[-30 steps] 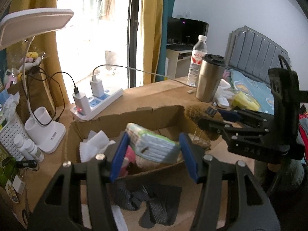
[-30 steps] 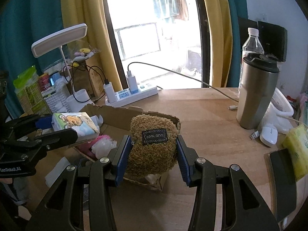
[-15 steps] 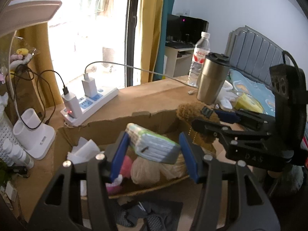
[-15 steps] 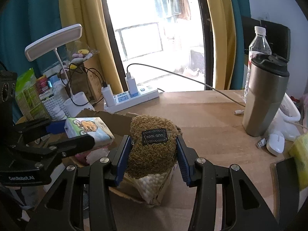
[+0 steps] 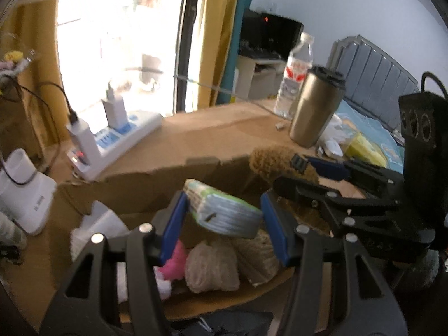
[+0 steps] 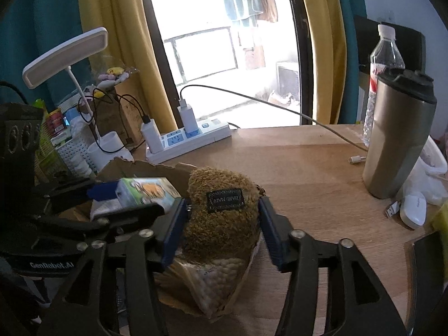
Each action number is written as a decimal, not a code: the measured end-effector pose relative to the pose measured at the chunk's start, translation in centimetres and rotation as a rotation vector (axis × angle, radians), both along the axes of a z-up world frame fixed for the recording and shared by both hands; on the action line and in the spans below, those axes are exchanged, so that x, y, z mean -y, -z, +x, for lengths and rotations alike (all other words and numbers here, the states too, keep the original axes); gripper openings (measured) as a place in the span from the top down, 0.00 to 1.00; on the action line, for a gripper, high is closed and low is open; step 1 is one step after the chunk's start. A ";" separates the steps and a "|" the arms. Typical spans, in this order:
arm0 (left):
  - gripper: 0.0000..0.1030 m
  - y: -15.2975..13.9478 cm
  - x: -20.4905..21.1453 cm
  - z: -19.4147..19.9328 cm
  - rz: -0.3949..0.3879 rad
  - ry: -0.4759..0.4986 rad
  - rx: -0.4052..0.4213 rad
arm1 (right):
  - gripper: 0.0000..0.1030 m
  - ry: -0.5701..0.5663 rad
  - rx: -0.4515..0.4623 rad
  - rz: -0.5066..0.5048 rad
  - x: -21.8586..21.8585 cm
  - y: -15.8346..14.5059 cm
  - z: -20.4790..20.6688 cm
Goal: Organize soft objects
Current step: 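Open the left gripper over the box while the right gripper releases the loofah inside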
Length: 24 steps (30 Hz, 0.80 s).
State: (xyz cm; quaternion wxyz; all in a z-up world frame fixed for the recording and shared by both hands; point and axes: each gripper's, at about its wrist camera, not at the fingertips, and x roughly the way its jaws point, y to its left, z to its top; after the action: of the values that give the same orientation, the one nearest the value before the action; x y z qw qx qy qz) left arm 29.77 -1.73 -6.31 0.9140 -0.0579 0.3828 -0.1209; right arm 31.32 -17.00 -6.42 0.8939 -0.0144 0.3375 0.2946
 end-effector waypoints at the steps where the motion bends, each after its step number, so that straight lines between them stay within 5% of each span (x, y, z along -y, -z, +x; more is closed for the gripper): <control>1: 0.45 0.1 0.0 0.2 -0.002 -0.001 -0.009 | 0.43 0.007 -0.003 -0.002 0.1 0.1 0.2; 24: 0.38 -2.4 -1.9 -4.4 0.012 -0.057 0.048 | 0.39 0.036 0.030 -0.009 0.4 -1.8 -3.1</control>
State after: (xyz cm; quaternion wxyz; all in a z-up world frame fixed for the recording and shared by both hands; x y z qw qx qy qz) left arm 25.34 0.14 -3.87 0.9264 -0.0606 0.3597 -0.0937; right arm 28.23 -17.42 -4.60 0.9041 -0.0169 0.3255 0.2764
